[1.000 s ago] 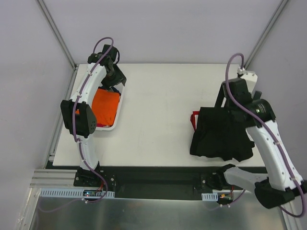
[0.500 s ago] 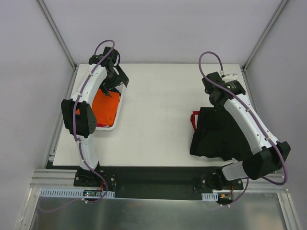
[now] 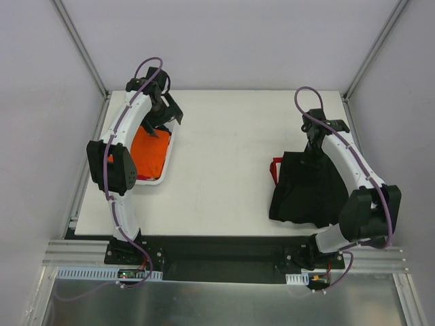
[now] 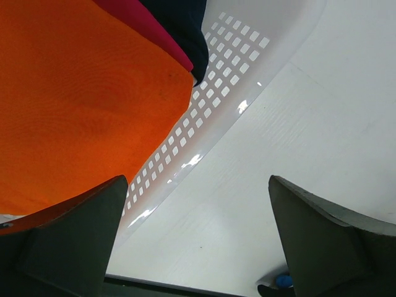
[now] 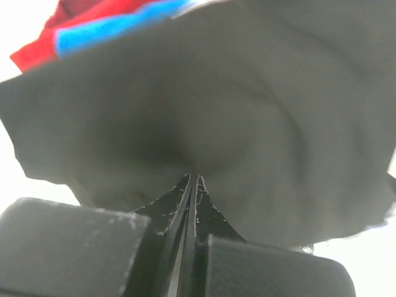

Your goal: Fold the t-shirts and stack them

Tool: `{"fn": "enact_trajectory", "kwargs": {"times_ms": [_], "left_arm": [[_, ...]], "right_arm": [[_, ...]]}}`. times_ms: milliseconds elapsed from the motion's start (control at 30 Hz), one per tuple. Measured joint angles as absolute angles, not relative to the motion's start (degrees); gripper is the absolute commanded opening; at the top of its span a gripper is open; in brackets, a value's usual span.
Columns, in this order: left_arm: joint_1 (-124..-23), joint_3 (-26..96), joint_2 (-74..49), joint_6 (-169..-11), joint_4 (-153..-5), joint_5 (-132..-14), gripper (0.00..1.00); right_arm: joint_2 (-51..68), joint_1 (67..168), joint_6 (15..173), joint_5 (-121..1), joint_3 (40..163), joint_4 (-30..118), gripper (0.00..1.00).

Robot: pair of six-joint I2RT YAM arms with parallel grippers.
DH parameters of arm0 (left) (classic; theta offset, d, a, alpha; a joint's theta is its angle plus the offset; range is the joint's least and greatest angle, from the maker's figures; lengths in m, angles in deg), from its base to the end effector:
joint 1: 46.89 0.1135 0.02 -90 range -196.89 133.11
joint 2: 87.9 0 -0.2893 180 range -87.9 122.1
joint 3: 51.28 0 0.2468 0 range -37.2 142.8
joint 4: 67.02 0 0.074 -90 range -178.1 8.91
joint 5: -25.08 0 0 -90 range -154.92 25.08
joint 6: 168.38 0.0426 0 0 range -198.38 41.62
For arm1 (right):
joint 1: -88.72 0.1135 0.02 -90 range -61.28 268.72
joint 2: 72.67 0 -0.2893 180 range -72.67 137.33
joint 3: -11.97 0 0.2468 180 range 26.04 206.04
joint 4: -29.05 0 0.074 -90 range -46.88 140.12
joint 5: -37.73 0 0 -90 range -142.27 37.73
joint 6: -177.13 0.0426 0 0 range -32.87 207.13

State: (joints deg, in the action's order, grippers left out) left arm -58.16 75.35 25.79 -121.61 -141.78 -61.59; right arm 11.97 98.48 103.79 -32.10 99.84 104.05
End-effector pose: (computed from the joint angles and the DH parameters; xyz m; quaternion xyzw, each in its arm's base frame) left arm 0.4240 -0.0820 0.3310 -0.2737 0.9301 -0.0864 0.2292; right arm 0.2736 0.0321 0.3072 0.0862 0.9687 -0.1327 0.1914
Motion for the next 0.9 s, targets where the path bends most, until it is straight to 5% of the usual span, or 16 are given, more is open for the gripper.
{"fn": "enact_trajectory", "kwargs": {"times_ms": [233,900], "left_arm": [[-58.0,75.3,25.7,-121.4,-141.8,-61.8,0.99],[-56.5,74.4,24.6,-121.1,-141.5,-61.9,0.99]], "right_arm": [[25.4,94.0,101.6,-44.1,103.9,98.9,0.01],[27.0,89.4,103.5,-53.8,105.0,97.0,0.01]]}}
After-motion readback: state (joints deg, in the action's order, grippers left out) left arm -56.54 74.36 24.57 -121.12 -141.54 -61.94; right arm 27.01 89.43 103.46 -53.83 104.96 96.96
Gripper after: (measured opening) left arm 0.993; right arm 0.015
